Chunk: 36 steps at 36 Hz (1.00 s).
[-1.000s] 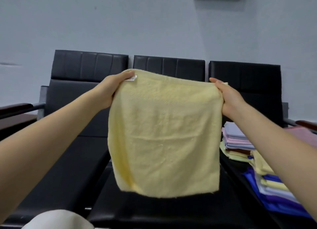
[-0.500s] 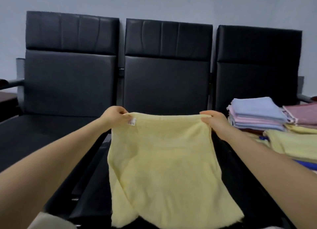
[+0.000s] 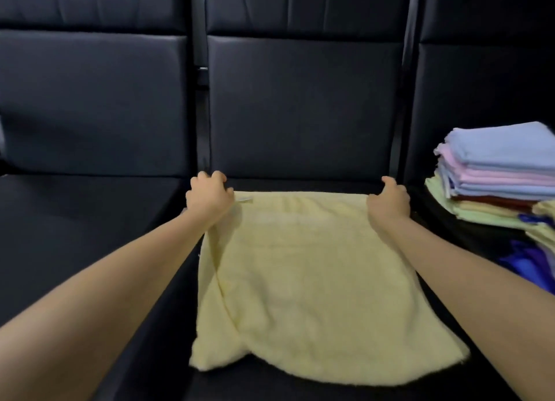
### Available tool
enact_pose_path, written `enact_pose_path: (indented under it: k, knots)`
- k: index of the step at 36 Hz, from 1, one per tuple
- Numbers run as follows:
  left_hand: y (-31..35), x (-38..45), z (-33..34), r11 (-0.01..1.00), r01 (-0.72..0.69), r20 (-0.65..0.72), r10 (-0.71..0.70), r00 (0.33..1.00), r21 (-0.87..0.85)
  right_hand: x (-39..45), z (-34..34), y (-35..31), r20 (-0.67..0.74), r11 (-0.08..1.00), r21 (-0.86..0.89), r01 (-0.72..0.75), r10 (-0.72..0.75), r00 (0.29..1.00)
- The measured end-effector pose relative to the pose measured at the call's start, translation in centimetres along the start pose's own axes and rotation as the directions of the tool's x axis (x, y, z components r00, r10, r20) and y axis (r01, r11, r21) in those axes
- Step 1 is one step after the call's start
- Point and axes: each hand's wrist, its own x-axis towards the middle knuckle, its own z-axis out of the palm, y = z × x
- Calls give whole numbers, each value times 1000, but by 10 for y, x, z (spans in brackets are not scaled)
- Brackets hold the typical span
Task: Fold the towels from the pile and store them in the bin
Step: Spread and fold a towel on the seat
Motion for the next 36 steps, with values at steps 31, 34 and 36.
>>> enact_pose_path:
  k: [31, 34, 36]
  knots:
    - [-16, -234, -72, 974, -175, 329, 120, 937, 144, -247, -84, -12, 680, 766, 145, 626, -537, 500]
    - [-14, -230, -71, 978, -130, 376, 61, 925, 161, -248, -85, -8, 660, 771, 157, 617, -547, 515]
    - [-10, -228, -69, 980, -93, 404, 15, 914, 176, -248, -84, -6, 651, 772, 156, 616, -549, 524]
